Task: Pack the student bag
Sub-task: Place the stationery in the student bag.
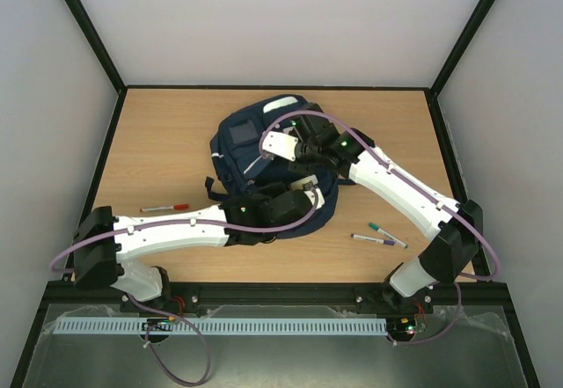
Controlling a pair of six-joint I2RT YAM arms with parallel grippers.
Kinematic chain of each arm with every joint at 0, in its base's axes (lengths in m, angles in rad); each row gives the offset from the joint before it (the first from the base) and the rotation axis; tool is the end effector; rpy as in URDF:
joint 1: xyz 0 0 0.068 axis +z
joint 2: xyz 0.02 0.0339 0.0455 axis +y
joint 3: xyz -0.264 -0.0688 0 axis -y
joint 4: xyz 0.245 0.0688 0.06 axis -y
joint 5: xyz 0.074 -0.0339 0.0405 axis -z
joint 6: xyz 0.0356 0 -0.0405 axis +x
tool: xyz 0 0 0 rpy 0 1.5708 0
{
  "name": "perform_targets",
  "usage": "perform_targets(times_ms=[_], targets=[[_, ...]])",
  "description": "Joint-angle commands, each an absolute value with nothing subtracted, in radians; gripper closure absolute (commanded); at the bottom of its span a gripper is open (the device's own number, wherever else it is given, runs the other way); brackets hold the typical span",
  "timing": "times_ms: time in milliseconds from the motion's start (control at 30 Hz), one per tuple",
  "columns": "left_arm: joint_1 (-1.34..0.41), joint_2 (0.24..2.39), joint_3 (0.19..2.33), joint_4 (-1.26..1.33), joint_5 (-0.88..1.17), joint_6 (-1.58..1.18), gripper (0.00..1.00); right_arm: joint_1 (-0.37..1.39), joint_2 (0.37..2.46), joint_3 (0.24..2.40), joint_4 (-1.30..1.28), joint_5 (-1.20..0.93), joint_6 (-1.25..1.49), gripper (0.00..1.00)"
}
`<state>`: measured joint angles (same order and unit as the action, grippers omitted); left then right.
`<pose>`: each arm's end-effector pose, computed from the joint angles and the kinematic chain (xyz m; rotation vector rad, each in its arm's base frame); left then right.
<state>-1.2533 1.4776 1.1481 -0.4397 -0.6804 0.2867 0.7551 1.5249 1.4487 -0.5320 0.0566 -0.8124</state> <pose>0.1211 -0.2967 0.2831 1.2525 1.7503 0.2480 0.2538 0.2361 0.3558 -1.5156 1.5662 -0.0943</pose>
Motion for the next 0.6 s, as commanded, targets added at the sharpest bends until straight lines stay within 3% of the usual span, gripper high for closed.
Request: perform_targets(times_ms=[0,567], targets=[[-1.243,1.505,1.196,-0.341,-0.795,0.411,0.98,0.755,1.498,1.578,-0.492,0.010,-0.821,0.99],[-1.092,1.700,1.248,-0.263,-0.932,0.513,0.97,0.756,1.500,1.608,-0.519,-0.038,-0.830,0.99]])
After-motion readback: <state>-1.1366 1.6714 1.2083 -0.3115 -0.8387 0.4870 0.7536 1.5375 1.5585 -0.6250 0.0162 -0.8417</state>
